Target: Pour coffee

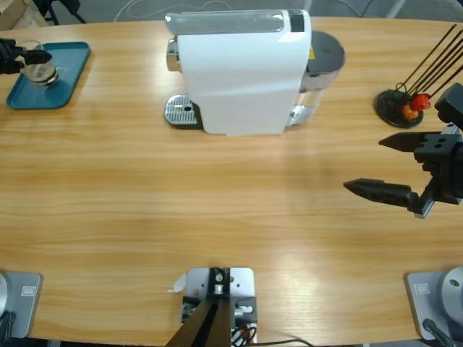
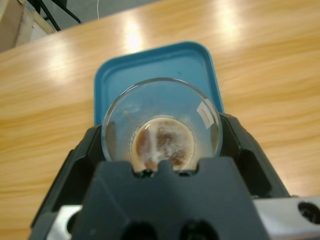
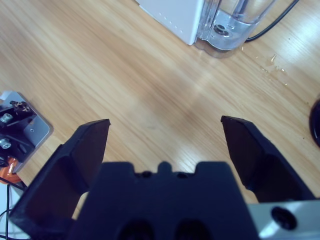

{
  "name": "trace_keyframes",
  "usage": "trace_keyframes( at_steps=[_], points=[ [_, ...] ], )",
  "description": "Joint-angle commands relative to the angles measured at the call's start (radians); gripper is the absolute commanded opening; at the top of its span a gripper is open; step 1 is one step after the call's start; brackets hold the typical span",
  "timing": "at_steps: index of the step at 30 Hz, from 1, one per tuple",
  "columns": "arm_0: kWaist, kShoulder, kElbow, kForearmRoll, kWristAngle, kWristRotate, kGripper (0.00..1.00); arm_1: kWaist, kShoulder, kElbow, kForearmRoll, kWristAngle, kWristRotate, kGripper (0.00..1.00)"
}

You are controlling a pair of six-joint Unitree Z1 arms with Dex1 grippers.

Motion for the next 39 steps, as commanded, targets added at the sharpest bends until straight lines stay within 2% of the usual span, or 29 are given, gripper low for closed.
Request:
trace_keyframes(
  at_steps=[1,13,14,15,16,17,20,30,34,39],
  points=[
    [0.014,0.092,-0.008,-0.083,0.006,-0.013,0.0,0.009,0.039,-0.005,0.015,0.013,-0.009,1.0],
    [0.02,0.15,-0.005,-0.142,-0.003,-0.036,0.0,0.009,0.052,-0.018,0.03,0.013,-0.008,1.0],
    [0.021,0.148,-0.005,-0.143,-0.011,-0.039,0.13,0.009,0.044,-0.018,0.034,0.015,-0.007,1.0],
    [0.021,0.147,-0.005,-0.143,-0.022,-0.041,0.535,0.01,0.036,-0.017,0.036,0.018,-0.007,1.0],
    [0.021,0.135,0.008,-0.143,-0.045,-0.039,0.838,0.009,0.034,-0.016,0.036,0.017,-0.004,1.0],
    [0.022,0.128,0.012,-0.143,-0.073,-0.039,0.965,0.009,0.037,-0.016,0.036,0.015,-0.001,1.0],
    [0.023,0.127,0.011,-0.143,-0.111,-0.039,0.996,0.009,0.042,-0.017,0.036,0.014,-0.003,1.0],
    [0.046,0.003,0.08,-0.141,-0.065,-0.039,0.998,0.009,0.038,-0.013,0.033,0.013,-0.004,1.0],
    [0.046,-0.166,0.161,-0.115,0.019,-0.04,0.996,0.009,0.035,-0.009,0.03,0.01,-0.006,1.0],
    [-0.013,-0.45,0.249,0.031,0.001,-0.075,0.997,0.009,-0.002,0.003,0.023,0.0,-0.007,1.0]
  ],
)
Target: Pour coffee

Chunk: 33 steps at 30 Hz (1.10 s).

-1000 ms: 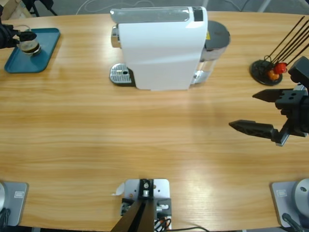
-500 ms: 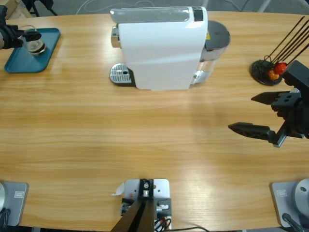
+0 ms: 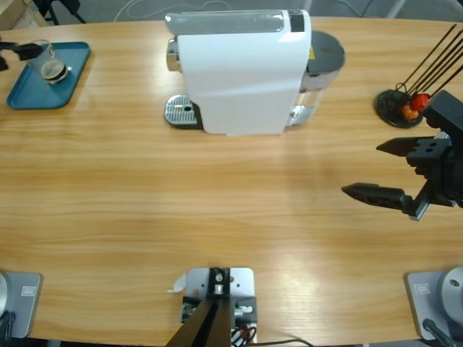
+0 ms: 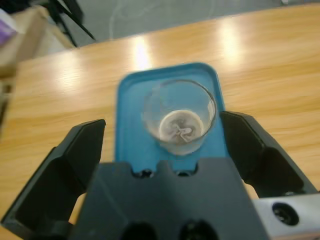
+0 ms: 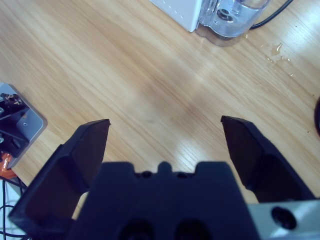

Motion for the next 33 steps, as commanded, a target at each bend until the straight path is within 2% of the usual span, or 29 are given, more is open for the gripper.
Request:
trace_keyframes(
  at_steps=[1,4,7,12,15,20,30,33],
  points=[
    [-0.094,-0.433,0.138,0.243,0.01,-0.067,0.996,0.009,-0.038,0.009,0.0,0.0,-0.008,1.0],
    [-0.209,-0.612,0.143,0.462,-0.014,-0.179,0.998,0.009,-0.048,0.015,-0.005,-0.002,-0.009,1.0],
    [-0.349,-0.782,0.134,0.645,-0.092,-0.244,1.0,0.009,-0.061,0.018,-0.005,-0.051,-0.004,1.0],
    [-0.486,-0.912,0.187,0.707,-0.336,-0.266,1.0,0.009,-0.066,0.025,-0.011,-0.095,0.007,1.0],
    [-0.598,-0.915,0.178,0.769,-0.376,-0.257,1.0,0.009,-0.069,0.037,-0.026,-0.091,0.007,1.0],
    [-0.608,-0.881,0.212,0.716,-0.357,-0.183,1.0,0.009,-0.078,0.057,-0.05,-0.065,0.012,1.0],
    [-0.609,-0.864,0.235,0.685,-0.381,-0.195,1.0,0.009,-0.076,0.083,-0.099,-0.071,0.031,1.0],
    [-0.642,-0.856,0.24,0.677,-0.39,-0.188,1.0,0.009,-0.069,0.083,-0.103,-0.07,0.031,1.0]
  ],
)
